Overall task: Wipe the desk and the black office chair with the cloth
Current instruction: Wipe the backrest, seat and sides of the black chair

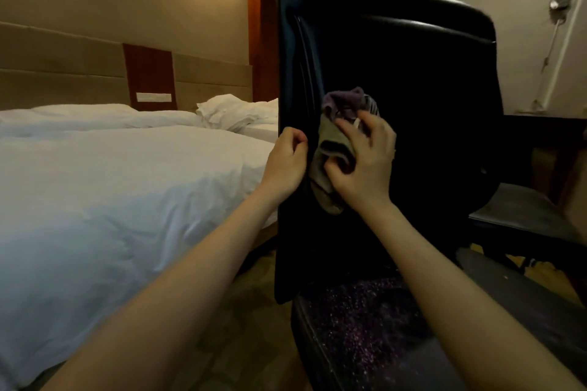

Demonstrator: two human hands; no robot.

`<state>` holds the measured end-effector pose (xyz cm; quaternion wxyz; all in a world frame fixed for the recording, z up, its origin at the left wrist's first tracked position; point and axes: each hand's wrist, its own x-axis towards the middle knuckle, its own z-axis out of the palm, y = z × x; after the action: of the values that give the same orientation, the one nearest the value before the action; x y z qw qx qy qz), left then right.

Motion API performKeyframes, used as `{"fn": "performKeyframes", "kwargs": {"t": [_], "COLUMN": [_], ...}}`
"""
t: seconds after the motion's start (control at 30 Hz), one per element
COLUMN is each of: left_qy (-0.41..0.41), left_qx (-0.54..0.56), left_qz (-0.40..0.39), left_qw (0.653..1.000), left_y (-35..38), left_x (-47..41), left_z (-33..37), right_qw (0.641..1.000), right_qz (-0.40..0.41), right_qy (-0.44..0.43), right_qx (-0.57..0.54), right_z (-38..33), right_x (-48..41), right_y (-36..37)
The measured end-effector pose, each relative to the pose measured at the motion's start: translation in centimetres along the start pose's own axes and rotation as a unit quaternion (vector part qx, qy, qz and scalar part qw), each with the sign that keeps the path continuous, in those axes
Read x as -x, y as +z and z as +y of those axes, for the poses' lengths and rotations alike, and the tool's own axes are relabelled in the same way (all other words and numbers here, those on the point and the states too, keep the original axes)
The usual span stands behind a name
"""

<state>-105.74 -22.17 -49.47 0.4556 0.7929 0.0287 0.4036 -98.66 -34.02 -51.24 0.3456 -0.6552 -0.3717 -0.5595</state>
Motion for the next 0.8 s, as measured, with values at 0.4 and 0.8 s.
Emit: {"fn": "performKeyframes", "kwargs": {"t": [0.4, 0.8], "left_qy": [0.008, 0.031], "left_qx": [-0.030, -0.060], "left_qz": [-0.001, 0.022], "left_qw": [1.000, 0.998], "left_y": [2.3, 3.7], "left_x": [0.7, 0.3], "left_z": [0.8, 0.1], "right_qw": [0.993, 0.989], "right_qz": [-0.075, 0.044], "right_qy": [-0.080, 0.141], "right_qx": [0.036, -0.022], "right_z": [2.0, 4.5], "right_x": [10.8, -4.7], "right_y": [-0.4, -3.1]}}
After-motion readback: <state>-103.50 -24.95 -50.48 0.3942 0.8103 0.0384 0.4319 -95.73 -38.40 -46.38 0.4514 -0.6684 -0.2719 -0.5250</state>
